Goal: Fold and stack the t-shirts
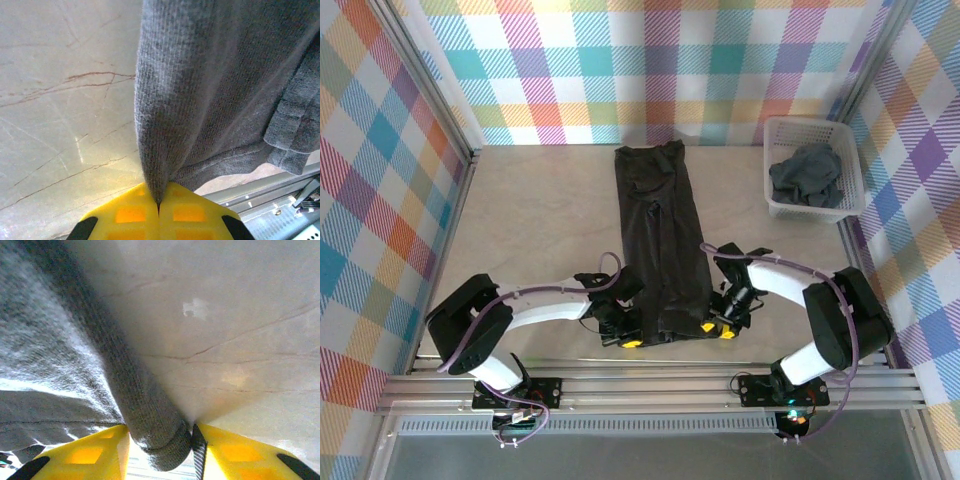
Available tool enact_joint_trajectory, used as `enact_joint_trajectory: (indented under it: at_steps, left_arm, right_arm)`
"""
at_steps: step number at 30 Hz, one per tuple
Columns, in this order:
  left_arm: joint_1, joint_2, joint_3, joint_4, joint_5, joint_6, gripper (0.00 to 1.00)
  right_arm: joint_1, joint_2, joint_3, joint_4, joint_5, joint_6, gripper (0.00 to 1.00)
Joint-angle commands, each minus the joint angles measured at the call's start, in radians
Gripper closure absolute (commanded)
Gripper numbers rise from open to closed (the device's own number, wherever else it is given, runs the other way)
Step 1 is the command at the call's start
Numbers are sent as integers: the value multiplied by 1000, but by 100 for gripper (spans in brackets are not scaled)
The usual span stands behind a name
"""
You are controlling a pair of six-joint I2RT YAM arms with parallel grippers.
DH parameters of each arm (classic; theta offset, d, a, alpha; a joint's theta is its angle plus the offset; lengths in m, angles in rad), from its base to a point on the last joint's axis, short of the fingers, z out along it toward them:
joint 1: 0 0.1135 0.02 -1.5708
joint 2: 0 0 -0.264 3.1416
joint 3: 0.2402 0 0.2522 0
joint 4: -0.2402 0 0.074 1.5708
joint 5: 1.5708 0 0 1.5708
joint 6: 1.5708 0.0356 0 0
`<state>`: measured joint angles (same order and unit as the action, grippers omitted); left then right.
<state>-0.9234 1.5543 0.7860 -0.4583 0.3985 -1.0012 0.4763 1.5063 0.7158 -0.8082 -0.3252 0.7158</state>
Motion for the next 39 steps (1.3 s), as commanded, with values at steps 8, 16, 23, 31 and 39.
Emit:
enact_joint_trajectory:
  at_steps: [8, 16, 23, 31, 39]
  left_arm:
    - [26, -47, -30, -119, 3, 78, 100]
    - [26, -178, -136, -153, 67, 92, 100]
    - [41, -253, -97, -148, 49, 61, 100]
    - [186, -266, 121, -190, -70, 49, 100]
    - [379, -61, 371, -143, -43, 117, 100]
  right_arm:
    - [76, 28, 65, 1, 55, 35, 95]
    - [152, -78, 37, -117, -15, 21, 100]
    - [153, -78, 96, -125, -111, 24, 100]
    - [85, -47, 340, -215, 8, 30, 100]
    - [-37, 175, 689, -244, 37, -46, 100]
